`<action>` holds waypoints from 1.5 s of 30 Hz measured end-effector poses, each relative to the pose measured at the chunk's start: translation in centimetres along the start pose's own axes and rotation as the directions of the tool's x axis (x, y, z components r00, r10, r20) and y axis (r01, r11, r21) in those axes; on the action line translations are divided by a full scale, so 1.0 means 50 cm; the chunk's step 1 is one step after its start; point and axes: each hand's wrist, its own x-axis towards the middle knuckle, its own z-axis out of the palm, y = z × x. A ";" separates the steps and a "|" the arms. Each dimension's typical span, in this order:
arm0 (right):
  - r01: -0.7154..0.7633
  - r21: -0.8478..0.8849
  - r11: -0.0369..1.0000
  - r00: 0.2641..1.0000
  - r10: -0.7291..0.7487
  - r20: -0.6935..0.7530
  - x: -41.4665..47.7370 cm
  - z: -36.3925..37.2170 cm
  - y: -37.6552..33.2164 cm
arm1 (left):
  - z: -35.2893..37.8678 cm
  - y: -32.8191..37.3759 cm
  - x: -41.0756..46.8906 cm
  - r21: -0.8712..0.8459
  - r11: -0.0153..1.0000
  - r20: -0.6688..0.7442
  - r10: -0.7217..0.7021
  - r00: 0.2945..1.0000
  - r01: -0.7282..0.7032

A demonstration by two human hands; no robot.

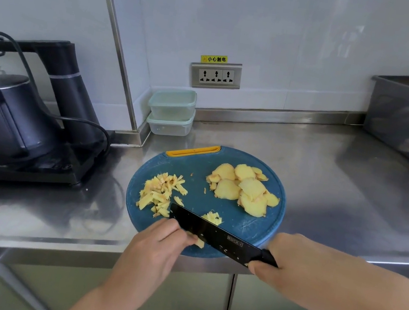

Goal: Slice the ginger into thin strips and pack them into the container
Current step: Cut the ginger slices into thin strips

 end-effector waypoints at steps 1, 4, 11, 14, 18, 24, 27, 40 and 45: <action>0.000 -0.019 1.000 1.000 0.000 -0.004 0.002 0.004 -0.002 | -0.001 0.002 0.001 -0.003 1.000 -0.010 0.012 1.000 -0.012; -0.012 -0.013 1.000 0.999 0.012 0.045 0.009 0.004 -0.003 | -0.001 0.007 0.004 -0.022 0.999 -0.011 -0.025 1.000 0.025; -0.074 0.188 0.979 0.983 0.040 0.180 0.017 -0.005 0.016 | 0.003 -0.001 -0.002 -0.050 0.996 -0.002 -0.072 0.997 0.072; -0.101 0.270 0.957 0.983 0.055 0.174 0.005 -0.003 0.021 | 0.004 -0.001 -0.002 -0.016 0.998 -0.001 -0.066 0.998 0.066; -0.097 0.186 0.978 0.990 0.075 0.123 -0.005 0.002 0.015 | 0.005 -0.001 -0.002 0.002 0.999 -0.012 -0.044 0.999 0.044; -0.095 0.140 0.986 0.995 0.096 0.000 -0.014 0.001 0.012 | 0.004 0.004 -0.003 0.050 0.998 -0.013 -0.024 1.000 0.025; -0.108 0.208 0.972 0.994 0.106 0.023 -0.022 -0.009 0.014 | 0.004 0.005 -0.003 0.071 0.997 -0.025 -0.019 1.000 0.021; -0.006 0.111 0.994 0.999 0.010 -0.034 -0.038 -0.011 0.001 | 0.000 0.006 -0.005 0.137 0.990 -0.002 0.013 1.000 -0.012; 0.003 0.094 0.996 1.000 -0.002 -0.012 -0.020 -0.003 0.017 | 0.002 -0.004 -0.002 0.075 0.997 -0.041 0.007 0.999 -0.004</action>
